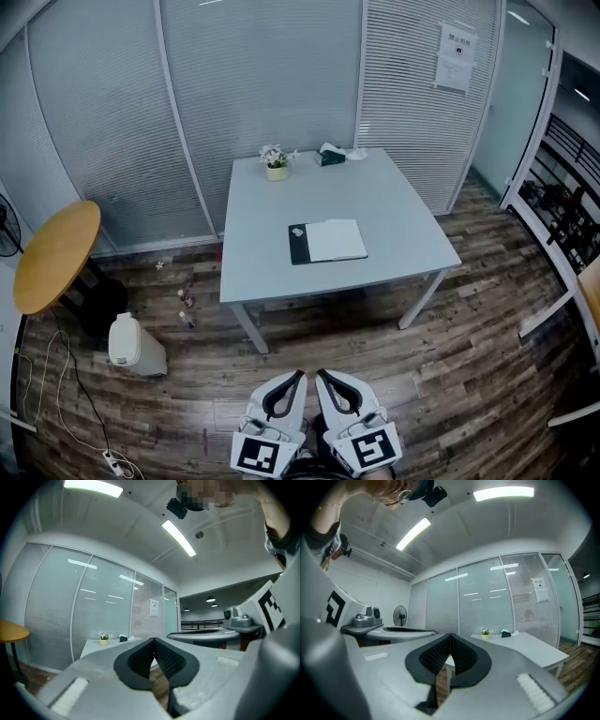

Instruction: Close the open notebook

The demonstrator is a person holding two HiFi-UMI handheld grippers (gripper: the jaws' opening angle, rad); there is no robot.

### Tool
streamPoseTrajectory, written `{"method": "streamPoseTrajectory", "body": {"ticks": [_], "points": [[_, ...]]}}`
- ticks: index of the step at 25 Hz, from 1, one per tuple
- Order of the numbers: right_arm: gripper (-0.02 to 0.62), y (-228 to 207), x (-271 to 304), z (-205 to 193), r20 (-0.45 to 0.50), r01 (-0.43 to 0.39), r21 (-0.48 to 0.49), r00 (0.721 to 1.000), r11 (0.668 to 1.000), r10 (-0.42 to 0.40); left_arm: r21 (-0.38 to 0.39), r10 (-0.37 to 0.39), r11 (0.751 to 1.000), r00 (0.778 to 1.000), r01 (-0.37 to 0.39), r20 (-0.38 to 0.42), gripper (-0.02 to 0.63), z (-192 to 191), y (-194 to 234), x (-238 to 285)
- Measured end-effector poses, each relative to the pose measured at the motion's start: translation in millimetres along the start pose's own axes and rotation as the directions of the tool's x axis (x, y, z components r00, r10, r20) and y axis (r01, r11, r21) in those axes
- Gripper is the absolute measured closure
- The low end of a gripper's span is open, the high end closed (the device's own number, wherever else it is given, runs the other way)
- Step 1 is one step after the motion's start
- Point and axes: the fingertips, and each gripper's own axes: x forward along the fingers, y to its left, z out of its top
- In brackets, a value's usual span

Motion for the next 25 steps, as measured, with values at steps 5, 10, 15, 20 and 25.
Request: {"method": "streamPoseTrajectory", "body": {"ticks": [5, 10, 15, 20, 25], "points": [[0.592, -27.7, 37.5, 4.3, -0.032, -0.026, 0.003, 0.999, 1.000, 0.026, -0.003, 0.014, 1.000, 1.000, -0.014, -0.002, 0.601, 6.8, 21.2, 41.2], [0.591, -57.2, 69.6, 9.7, -0.035, -0.050, 0.005, 0.998, 0.999, 0.050, -0.004, 0.037, 0.999, 0.999, -0.037, -0.005, 0.601, 13.5, 38.4, 80.2], [0.592, -77.1, 100.0, 16.2, -0.027, -0.092, 0.006, 0.995, 0.996, 0.092, -0.004, 0.076, 0.997, 0.997, -0.076, -0.009, 0.601, 19.3, 56.1, 109.5], [0.592, -95.0, 124.3, 19.6, -0.029, -0.128, 0.005, 0.991, 0.992, 0.128, 0.010, 0.100, 0.995, 0.995, -0.100, 0.000, 0.601, 25.3, 70.5, 136.8], [0.592, -120.9, 141.2, 19.9, -0.031, -0.142, 0.003, 0.989, 0.990, 0.142, 0.026, 0.115, 0.993, 0.993, -0.115, 0.004, 0.601, 26.0, 78.8, 168.3]]}}
